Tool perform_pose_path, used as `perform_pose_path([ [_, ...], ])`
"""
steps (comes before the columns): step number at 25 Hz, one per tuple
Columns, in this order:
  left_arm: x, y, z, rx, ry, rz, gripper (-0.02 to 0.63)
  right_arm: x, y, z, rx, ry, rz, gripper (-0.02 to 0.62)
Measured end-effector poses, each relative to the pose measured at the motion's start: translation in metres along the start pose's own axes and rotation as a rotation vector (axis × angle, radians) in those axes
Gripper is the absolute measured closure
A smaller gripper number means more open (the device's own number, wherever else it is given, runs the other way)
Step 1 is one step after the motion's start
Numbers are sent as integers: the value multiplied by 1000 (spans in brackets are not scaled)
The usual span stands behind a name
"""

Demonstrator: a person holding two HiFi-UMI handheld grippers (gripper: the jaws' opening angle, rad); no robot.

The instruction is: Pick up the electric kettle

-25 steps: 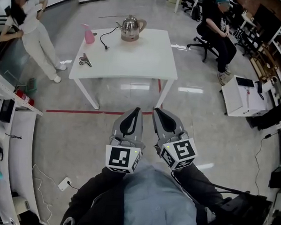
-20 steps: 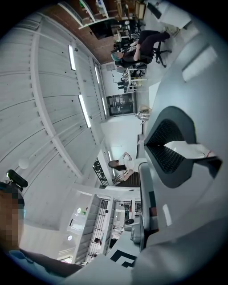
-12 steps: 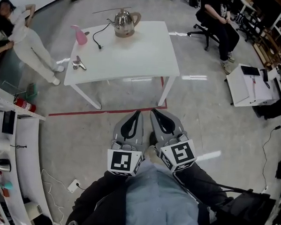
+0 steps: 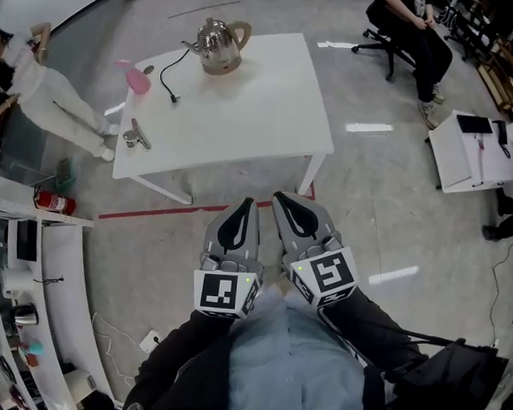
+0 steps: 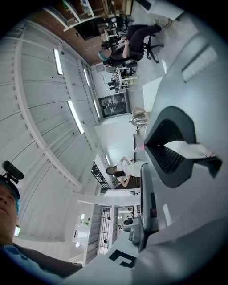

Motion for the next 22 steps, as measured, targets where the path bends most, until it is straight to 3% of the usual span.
perform_pose_path([
  [9,32,-66,-3,51,-31,69,606,36,-38,59,58,36,46,569],
  [22,30,-105,-31,126,-14,47,604,39,-87,89,109,16,24,569],
])
Point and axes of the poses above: the fingertips, and each gripper's own axes: y backward along the fingers, z to its right, x out of its top, the point moved 5 cm from there along y, backward along the fingers, and after that the axes turned 6 degrees about -z, right-handed, at the moved point
